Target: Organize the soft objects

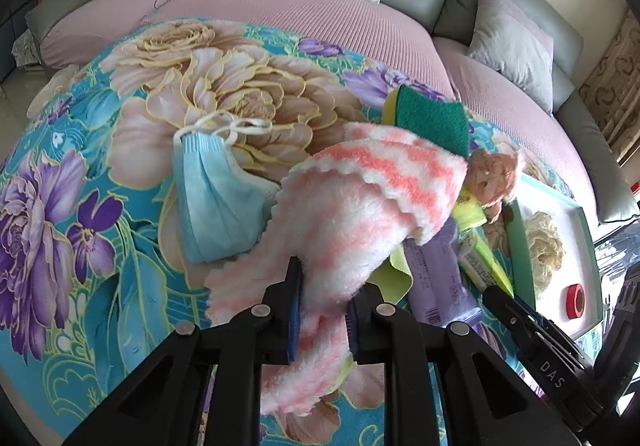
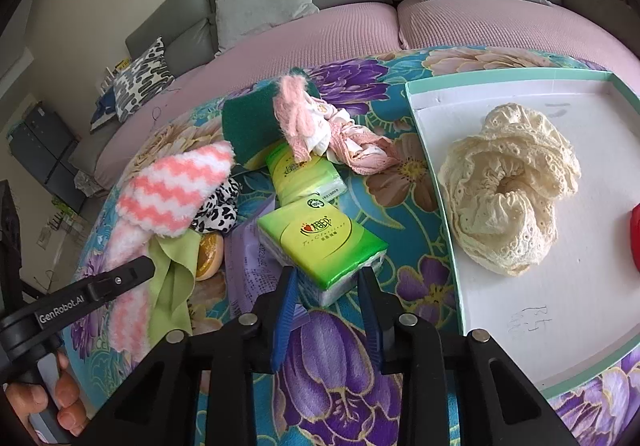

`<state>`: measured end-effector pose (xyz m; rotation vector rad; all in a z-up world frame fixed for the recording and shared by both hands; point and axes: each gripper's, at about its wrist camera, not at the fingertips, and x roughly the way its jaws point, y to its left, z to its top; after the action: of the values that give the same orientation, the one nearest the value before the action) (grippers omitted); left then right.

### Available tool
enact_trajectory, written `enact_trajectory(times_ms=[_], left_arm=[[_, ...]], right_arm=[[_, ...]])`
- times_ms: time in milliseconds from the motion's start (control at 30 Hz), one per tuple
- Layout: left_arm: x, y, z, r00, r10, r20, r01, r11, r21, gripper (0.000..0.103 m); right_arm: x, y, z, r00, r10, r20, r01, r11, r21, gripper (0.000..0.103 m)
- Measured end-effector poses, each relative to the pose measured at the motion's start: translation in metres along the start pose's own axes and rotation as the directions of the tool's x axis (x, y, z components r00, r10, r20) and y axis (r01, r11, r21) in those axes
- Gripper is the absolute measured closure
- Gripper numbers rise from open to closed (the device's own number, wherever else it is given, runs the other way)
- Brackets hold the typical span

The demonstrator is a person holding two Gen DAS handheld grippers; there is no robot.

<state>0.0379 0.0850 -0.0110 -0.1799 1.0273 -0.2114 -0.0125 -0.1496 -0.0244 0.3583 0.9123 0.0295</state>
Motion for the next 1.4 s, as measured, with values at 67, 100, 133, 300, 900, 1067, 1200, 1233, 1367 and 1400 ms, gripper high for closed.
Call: enact_trajectory(times_ms=[67, 100, 133, 300, 900, 1067, 1200, 1233, 1367, 1400], left_arm=[[-0.004, -0.001, 0.002, 1.0, 0.0, 0.016, -0.001, 1.0, 0.003, 0.084], [-0.006, -0.001, 0.003, 1.0, 0.001, 0.022, -0.001, 1.0, 0.004, 0.084], [-0.008, -0.001, 0.004, 1.0, 0.002, 0.028, -0.002, 1.0, 0.003, 0.084], [-0.018, 0.001, 0.006, 0.998, 0.004, 0.058, -0.003, 1.0, -0.001, 0.084], [-0.003, 0.001, 0.002, 0.997, 0.074, 0.013, -0.074, 0.997, 0.024, 0.063], [-0.003, -0.002, 0.002, 0.993, 0.109, 0.049, -0.111, 0.993, 0.039, 0.059], [0.0, -0.006, 0.001, 0.984, 0.161, 0.074, -0.166, 0.984, 0.06, 0.055], [0.001, -0.006, 0.001, 0.984, 0.162, 0.079, -0.167, 0.984, 0.068, 0.055], [0.001, -0.008, 0.001, 0.976, 0.196, 0.093, -0.204, 0.976, 0.077, 0.042], [0.001, -0.007, 0.001, 0.975, 0.199, 0.094, -0.206, 0.975, 0.077, 0.032]], right_arm=[[-0.001, 0.0, -0.001, 1.0, 0.003, -0.003, -0.003, 1.0, 0.0, 0.071], [-0.002, 0.0, -0.001, 1.0, 0.002, -0.006, -0.002, 1.0, 0.0, 0.071], [-0.003, 0.0, -0.002, 1.0, 0.0, -0.009, 0.0, 1.0, 0.001, 0.071], [-0.009, 0.0, -0.004, 1.0, 0.004, 0.0, -0.004, 1.0, 0.0, 0.073], [-0.013, 0.017, -0.019, 0.996, -0.04, -0.075, 0.031, 0.994, -0.109, 0.073], [-0.019, 0.016, -0.014, 0.998, -0.061, -0.03, 0.057, 0.991, -0.118, 0.069], [-0.014, 0.013, -0.009, 0.998, -0.056, -0.017, 0.054, 0.992, -0.114, 0.047], [-0.013, 0.013, -0.008, 0.999, -0.049, -0.016, 0.047, 0.993, -0.112, 0.047], [-0.008, 0.016, -0.003, 0.999, -0.05, -0.003, 0.049, 0.99, -0.129, 0.047], [-0.008, 0.016, -0.003, 0.999, -0.048, -0.001, 0.047, 0.991, -0.129, 0.047]])
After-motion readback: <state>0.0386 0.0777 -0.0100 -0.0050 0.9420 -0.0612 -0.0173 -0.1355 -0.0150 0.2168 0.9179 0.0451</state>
